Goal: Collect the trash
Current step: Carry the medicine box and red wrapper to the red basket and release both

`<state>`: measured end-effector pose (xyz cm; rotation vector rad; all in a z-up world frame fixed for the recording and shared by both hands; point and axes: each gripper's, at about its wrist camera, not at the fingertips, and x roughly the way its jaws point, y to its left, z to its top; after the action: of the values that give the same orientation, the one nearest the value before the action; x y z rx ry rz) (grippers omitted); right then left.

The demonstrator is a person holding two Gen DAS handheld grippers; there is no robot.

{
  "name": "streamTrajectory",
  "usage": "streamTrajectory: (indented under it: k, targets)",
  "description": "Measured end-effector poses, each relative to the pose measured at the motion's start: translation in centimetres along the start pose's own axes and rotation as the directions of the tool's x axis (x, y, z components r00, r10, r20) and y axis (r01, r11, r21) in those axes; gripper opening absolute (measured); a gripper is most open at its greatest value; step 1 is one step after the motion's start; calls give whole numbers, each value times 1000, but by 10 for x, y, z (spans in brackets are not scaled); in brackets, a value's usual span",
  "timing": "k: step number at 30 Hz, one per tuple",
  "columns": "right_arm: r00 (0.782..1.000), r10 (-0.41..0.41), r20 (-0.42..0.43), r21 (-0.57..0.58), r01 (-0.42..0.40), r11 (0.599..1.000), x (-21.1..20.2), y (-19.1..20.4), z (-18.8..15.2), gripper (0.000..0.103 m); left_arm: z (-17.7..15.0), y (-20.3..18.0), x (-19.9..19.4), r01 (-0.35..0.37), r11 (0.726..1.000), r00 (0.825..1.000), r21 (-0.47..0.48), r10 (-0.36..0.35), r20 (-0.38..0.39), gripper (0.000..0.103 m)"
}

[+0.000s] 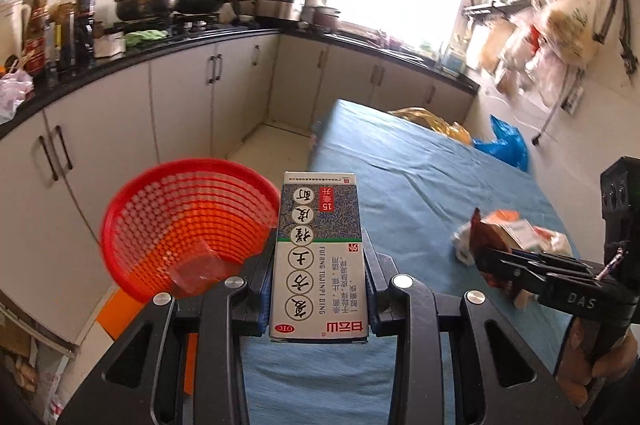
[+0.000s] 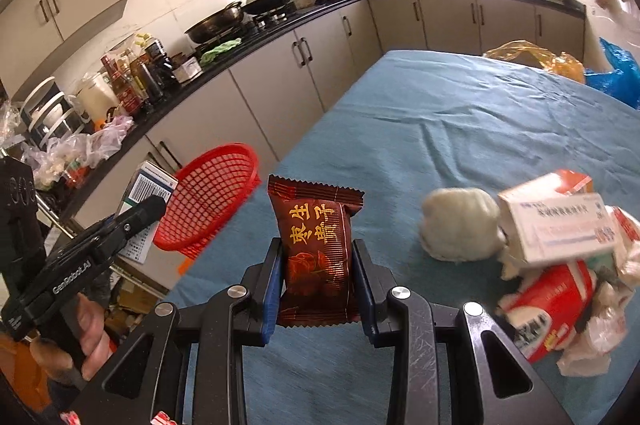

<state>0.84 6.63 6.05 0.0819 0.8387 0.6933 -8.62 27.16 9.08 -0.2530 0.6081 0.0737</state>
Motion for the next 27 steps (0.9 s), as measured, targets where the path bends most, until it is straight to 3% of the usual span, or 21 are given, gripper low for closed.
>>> streamTrajectory:
  k: [8,15,27]
  targets:
    - [997,63,-47,-43,-65,997,37,46,32,35,19,50,2,-61,995,998,-81,62,11,33]
    - [987,124,-99,-48,-129,990,86,81,56,35,23,86,27,-96,987,995,-129,92,-39,33]
    - [977,147,-153,-28,-152,988,149,108,75,38,16,111,61,-119,981,990,-156,104,-100,33]
